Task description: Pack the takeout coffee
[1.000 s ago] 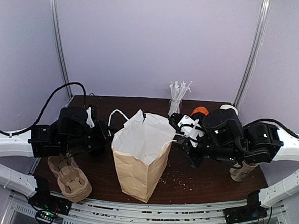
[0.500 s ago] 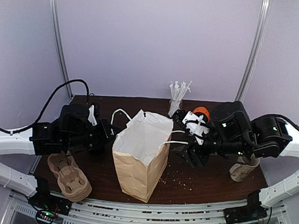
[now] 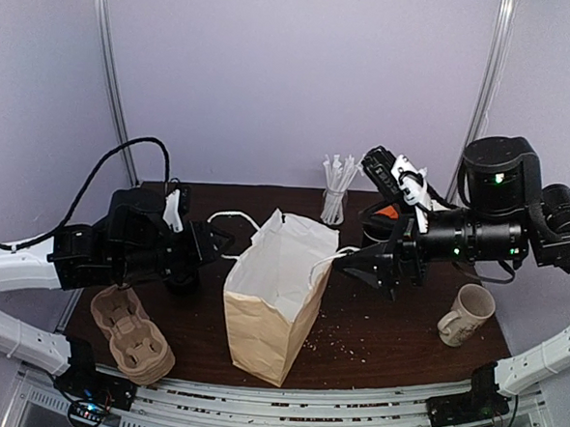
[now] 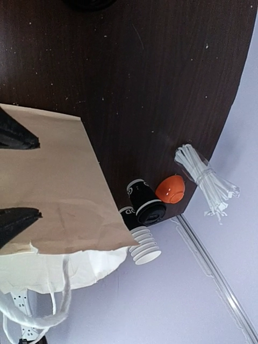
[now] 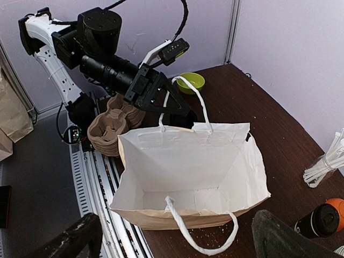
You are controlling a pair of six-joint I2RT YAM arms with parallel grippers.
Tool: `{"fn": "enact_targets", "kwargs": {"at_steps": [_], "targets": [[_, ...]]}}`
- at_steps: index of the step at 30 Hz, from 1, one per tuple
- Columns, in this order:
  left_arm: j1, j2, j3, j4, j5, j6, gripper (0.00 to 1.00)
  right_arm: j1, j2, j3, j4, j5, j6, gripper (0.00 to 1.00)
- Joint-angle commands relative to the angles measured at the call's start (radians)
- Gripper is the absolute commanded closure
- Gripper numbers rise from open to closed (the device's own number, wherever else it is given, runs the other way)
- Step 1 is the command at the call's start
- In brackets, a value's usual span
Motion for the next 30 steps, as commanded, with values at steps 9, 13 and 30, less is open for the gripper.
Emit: {"fn": "enact_targets", "kwargs": {"at_steps": [9,13,30], "targets": [[0.005,-0.086,0.122,-0.155,0.001,0.099,0.30,0.008,-0.018,0.003,0.039,0.034,-0.005,0.00],[0.005,-0.135,0.158,-0.265,-0.029,0.107,0.14,0.007,-0.020,0.000,0.061,0.047,-0.011,0.00],[0.005,-0.239,0.188,-0.856,-0.292,-0.059,0.02,0.006,-0.019,-0.145,0.284,0.178,0.015,0.01]]}}
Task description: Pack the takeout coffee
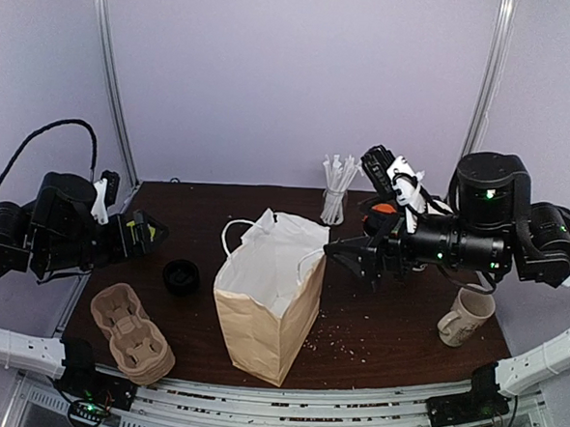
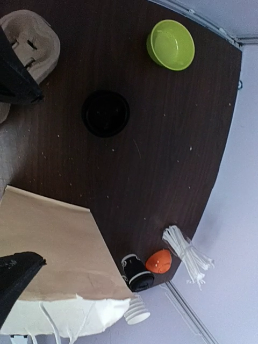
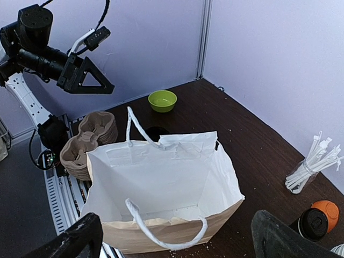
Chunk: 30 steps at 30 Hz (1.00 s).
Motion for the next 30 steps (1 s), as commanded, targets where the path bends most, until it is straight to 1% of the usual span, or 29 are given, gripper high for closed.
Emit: {"fn": "enact_targets", "kwargs": {"at_steps": [1,5,9,12,17,22,24,30], "targets": [[0.005,0.029,-0.020,-0.194,-0.076,-0.121,0.02,0.006,0.024,-0.010,0.087,0.047,0.020,0.01],[0.006,0.055,-0.027,-0.309,-0.061,-0.283,0.06,0.006,0.064,-0.008,0.100,0.047,0.017,0.02],[0.024,0.049,-0.083,-0.314,-0.032,-0.359,0.07,0.005,0.068,-0.030,0.147,0.035,0.006,0.02],[0.075,0.064,-0.127,-0.278,-0.005,-0.346,0.09,0.005,0.064,-0.048,0.175,0.024,-0.003,0.02],[0.199,0.145,-0.176,-0.191,0.075,-0.265,0.13,0.004,0.055,-0.063,0.190,0.012,-0.015,0.02],[0.236,0.266,-0.174,-0.151,0.084,-0.240,0.19,0.002,0.034,-0.083,0.197,0.005,-0.022,0.02],[0.244,0.311,-0.176,-0.145,0.086,-0.234,0.24,0.002,0.021,-0.089,0.198,0.004,-0.025,0.02],[0.271,0.341,-0.216,-0.143,0.086,-0.231,0.34,-0.003,-0.003,-0.106,0.199,0.009,-0.039,0.02]]}}
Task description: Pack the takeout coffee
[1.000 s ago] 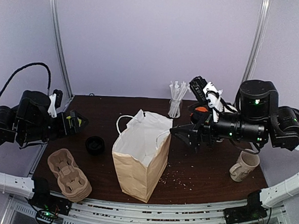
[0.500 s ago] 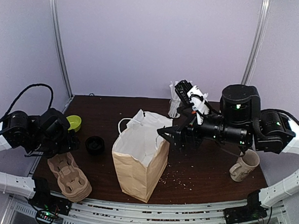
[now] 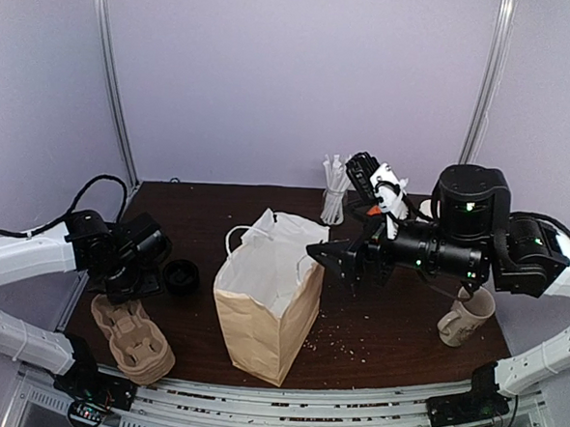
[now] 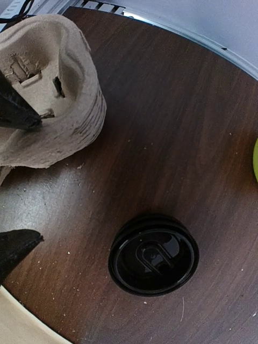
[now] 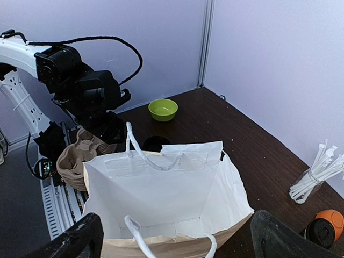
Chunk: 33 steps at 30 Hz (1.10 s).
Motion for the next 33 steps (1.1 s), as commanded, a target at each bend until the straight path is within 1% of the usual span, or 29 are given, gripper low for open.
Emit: {"fn": "enact_targets", "kwargs": {"at_steps": [1,8,10,13,17,27,29,33], "targets": [[0.020,0.001,-0.040,0.020,0.013,0.017,0.35,-0.004,-0.032,-0.018,0.024,0.002,-0.024,0.02],[0.023,-0.003,-0.084,0.022,0.043,0.014,0.38,-0.017,-0.030,-0.031,0.032,-0.011,-0.035,0.02],[0.023,-0.014,-0.073,-0.003,0.055,0.016,0.35,-0.022,-0.027,-0.032,0.030,-0.015,-0.037,0.02],[0.023,-0.034,-0.041,-0.033,0.064,0.022,0.27,-0.027,-0.026,-0.036,0.036,-0.020,-0.037,0.02],[0.021,-0.052,0.010,-0.070,0.071,0.024,0.24,-0.032,-0.025,-0.043,0.047,-0.029,-0.035,0.02],[0.018,-0.098,-0.004,-0.102,0.085,-0.007,0.24,-0.035,-0.033,-0.057,0.048,-0.030,-0.022,0.02],[0.018,-0.106,-0.033,-0.091,0.076,-0.015,0.25,-0.036,-0.034,-0.063,0.053,-0.031,-0.022,0.02],[0.018,-0.076,-0.085,-0.028,0.081,-0.013,0.31,-0.036,-0.028,-0.062,0.059,-0.046,-0.017,0.02]]}}
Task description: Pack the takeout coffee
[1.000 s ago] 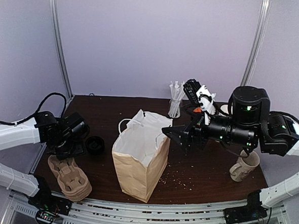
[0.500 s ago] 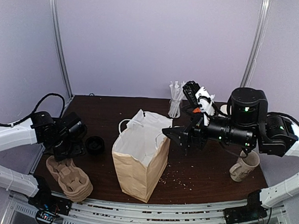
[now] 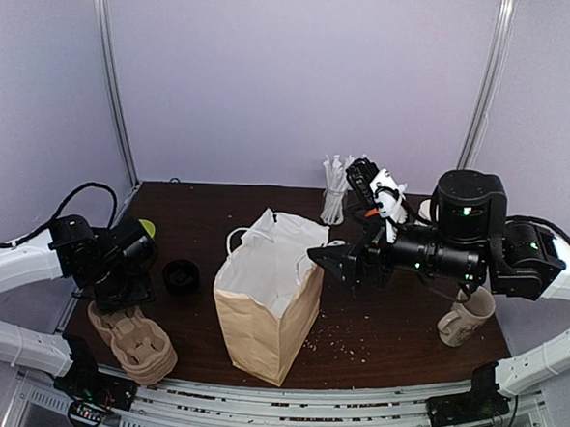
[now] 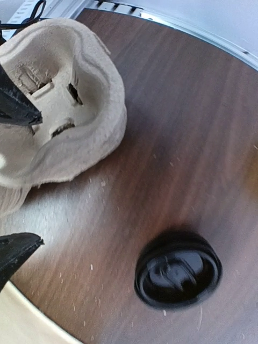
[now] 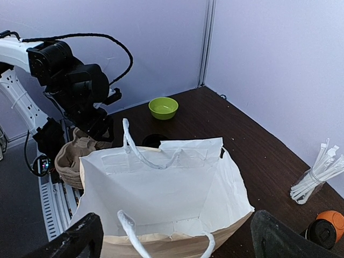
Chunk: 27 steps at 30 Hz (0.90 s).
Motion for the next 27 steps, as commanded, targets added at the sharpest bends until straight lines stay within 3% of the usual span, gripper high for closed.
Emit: {"fn": "enact_targets", "kwargs": {"at_steps": [1,7,19,27], "targets": [[0.004,0.038,-0.054,0.053,0.007,-0.010,0.32,-0.007,-0.008,-0.013,0.024,-0.019,0.005,0.02],[0.007,0.107,-0.078,0.124,0.006,0.023,0.44,-0.007,-0.013,-0.012,0.017,-0.021,0.012,0.02],[0.006,0.137,-0.002,0.165,0.020,0.138,0.89,-0.009,0.009,0.015,-0.024,0.011,0.007,0.02],[-0.033,0.179,0.053,0.233,0.047,0.175,0.98,-0.079,0.034,0.138,-0.184,0.219,0.103,0.02]]}}
